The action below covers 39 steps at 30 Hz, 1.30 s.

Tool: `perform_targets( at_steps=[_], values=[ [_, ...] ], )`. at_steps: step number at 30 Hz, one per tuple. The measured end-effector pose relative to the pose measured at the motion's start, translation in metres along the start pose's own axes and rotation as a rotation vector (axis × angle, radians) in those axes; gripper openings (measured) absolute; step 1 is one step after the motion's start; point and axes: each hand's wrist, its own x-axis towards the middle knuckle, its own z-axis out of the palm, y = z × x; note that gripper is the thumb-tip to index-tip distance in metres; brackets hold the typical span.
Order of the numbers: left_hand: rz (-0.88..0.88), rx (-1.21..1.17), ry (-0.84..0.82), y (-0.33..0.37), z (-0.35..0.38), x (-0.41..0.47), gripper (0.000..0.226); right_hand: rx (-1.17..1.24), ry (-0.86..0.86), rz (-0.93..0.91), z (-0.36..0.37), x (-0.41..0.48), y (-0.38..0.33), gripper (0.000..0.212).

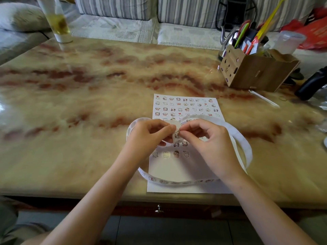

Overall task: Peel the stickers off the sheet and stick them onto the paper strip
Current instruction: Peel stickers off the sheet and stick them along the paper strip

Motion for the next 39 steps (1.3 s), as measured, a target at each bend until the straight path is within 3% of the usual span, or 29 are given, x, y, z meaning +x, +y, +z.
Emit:
perform_targets(
  at_steps=[17,29,35,39],
  values=[
    [-0.009,0.035,0.018,-0.005,0.004,0.0,0.019,-0.097,-0.039,0.03,0.001,-0.001,-0.001,0.006],
    [-0.071,0.062,0.043,-0.006,0.002,0.002,0.019,-0.243,-0.089,-0.165,0.003,-0.003,0.005,0.008],
    [-0.064,0.145,0.065,-0.009,0.0,0.003,0.021,0.031,-0.14,0.077,-0.01,-0.001,-0.004,0.014],
    [-0.075,0.171,0.078,-0.009,0.002,0.002,0.021,0.054,-0.168,0.344,-0.027,0.004,0.004,0.014]
  ],
)
